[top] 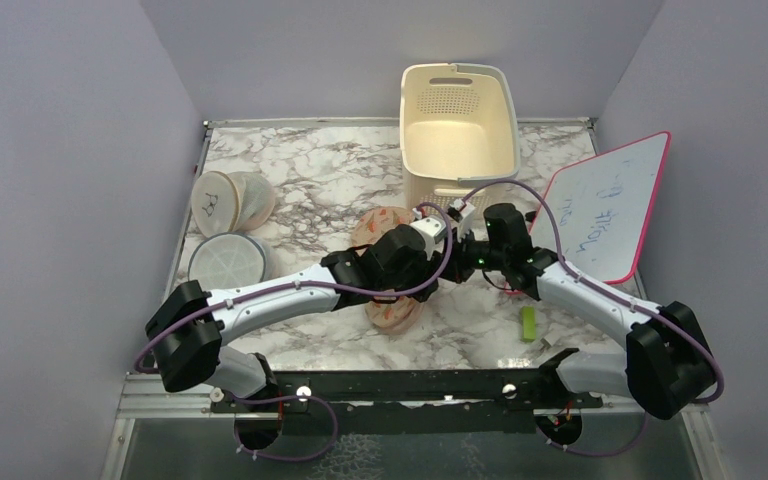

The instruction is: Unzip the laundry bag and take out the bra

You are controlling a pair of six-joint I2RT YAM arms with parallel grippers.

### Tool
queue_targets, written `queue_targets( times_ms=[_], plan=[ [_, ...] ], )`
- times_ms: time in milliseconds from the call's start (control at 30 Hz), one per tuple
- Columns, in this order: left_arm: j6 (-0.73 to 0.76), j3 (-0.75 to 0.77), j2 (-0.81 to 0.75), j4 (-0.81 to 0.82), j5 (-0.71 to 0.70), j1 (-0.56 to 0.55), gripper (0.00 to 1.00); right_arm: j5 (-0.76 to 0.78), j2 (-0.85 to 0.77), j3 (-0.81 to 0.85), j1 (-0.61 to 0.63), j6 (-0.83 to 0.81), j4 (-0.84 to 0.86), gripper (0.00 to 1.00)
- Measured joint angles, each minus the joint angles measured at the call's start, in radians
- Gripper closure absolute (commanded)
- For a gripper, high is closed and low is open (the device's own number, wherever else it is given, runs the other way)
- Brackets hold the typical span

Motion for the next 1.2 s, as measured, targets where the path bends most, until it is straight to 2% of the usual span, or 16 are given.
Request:
queue_targets(
  times_ms=[133, 400, 633, 800, 1200],
  plan=[
    [-0.012, 0.0, 0.003, -0.002, -0.022, 0.0, 0.72, -0.004, -0.013, 0.0, 0.0, 0.0, 0.0, 0.99],
    [-0.013, 0.001, 0.012, -0.018, -0.064, 0.0, 0.72, -0.016, -0.02, -0.01, 0.0, 0.0, -0.002, 0.99],
    [0.005, 0.023, 0.032, -0.038, -0.082, 0.0, 0.92, -0.018, -0.023, -0.01, 0.0, 0.0, -0.003, 0.99],
    [0.035, 0.024, 0.032, -0.04, -0.084, 0.0, 1.0, -0.018, -0.026, -0.01, 0.0, 0.001, -0.006, 0.99],
    [0.154, 0.02, 0.019, -0.059, -0.063, 0.0, 1.0, 0.054, -0.021, 0.002, 0.002, 0.023, -0.046, 0.99]
  ],
)
